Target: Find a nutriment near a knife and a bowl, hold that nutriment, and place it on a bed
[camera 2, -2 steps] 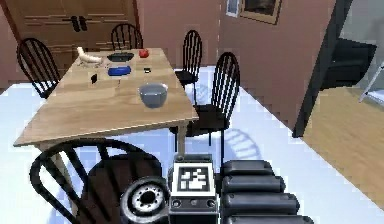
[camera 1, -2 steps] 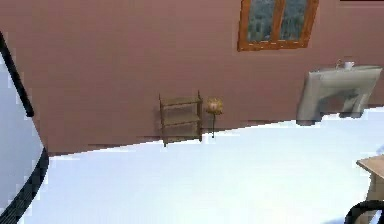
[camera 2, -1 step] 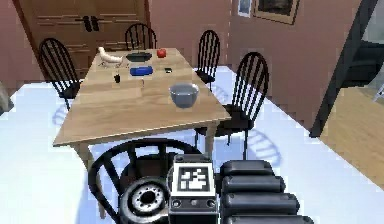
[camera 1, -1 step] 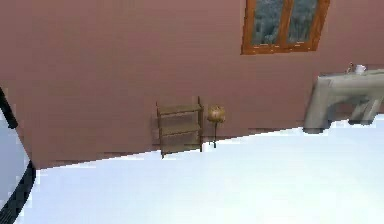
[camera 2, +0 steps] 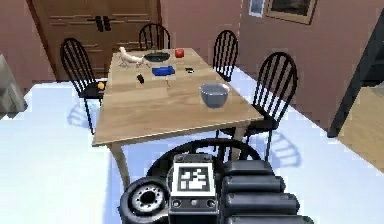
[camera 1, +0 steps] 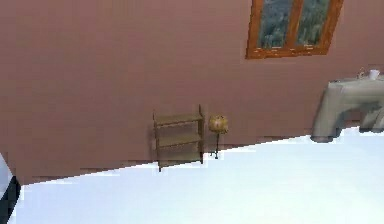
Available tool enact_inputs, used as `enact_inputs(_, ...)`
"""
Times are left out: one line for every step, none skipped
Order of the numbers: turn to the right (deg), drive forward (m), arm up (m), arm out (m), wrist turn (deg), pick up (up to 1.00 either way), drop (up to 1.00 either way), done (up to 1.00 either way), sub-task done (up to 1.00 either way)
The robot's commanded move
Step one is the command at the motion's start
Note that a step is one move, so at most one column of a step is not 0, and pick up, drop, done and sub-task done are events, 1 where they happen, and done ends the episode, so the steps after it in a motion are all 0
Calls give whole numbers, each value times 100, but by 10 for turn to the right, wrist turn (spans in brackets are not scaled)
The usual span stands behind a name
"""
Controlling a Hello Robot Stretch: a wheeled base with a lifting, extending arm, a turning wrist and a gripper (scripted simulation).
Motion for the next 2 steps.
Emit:
enact_inputs(450, 0, 0, 0, 0, 0, 0, 0, 0)
enact_inputs(450, 0, 0, 0, 0, 0, 0, 0, 0)
